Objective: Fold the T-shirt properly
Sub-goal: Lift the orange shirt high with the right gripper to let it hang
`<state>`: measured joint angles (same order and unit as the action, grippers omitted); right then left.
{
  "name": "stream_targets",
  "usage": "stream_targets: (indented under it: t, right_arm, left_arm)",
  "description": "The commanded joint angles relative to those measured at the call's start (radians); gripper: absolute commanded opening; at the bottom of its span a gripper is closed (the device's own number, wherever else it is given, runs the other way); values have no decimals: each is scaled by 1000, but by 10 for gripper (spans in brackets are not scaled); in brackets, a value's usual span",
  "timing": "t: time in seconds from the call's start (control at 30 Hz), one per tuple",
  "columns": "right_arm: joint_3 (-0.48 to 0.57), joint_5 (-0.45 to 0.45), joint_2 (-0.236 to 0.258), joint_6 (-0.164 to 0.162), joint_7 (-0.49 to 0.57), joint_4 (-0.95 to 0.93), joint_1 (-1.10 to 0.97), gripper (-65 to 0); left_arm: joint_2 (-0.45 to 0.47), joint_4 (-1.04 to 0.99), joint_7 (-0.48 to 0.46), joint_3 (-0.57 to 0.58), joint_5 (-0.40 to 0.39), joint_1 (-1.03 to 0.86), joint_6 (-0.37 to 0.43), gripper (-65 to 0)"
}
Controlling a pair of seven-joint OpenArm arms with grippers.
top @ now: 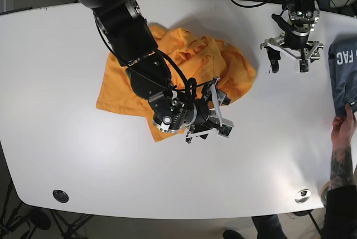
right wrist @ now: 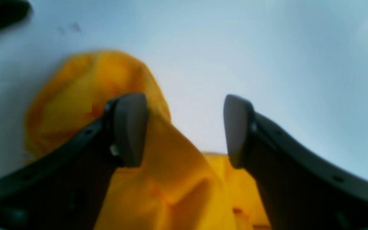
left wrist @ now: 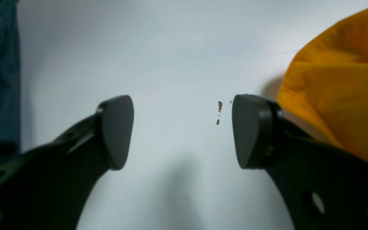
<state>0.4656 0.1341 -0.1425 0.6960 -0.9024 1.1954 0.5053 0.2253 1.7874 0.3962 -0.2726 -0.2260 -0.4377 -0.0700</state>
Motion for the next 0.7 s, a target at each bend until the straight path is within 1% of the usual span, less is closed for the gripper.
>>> stream_targets:
  t: [0.0, 0.13, 0.17, 0.3, 0.4, 0.5, 0.67]
  right_arm:
    - [40, 16, -15, 2, 19, -32, 56, -281]
    - [68, 19, -15, 2, -7, -65, 79, -281]
    - [69, 35, -15, 2, -22, -65, 80, -281]
    - [95, 151, -15, 2, -70, -75, 106, -281]
    - [95, 200, -15, 2, -85, -99, 112, -281]
    - [95, 213, -15, 2, -90, -113, 111, -281]
    - [95, 204, -15, 2, -90, -116, 79, -281]
  left_arm:
    - [13, 13, -29, -6, -2, 1, 3, -210]
    - [13, 13, -29, -4, -2, 3, 3, -210]
    - [12, 13, -29, -4, -2, 3, 3, -210]
    - [12, 12, -29, -4, -2, 3, 3, -210]
    - [12, 7, -29, -4, -2, 4, 3, -210]
    - [12, -11, -29, -3, -2, 17, 3, -210]
    - [13, -30, -29, -3, -2, 23, 3, -210]
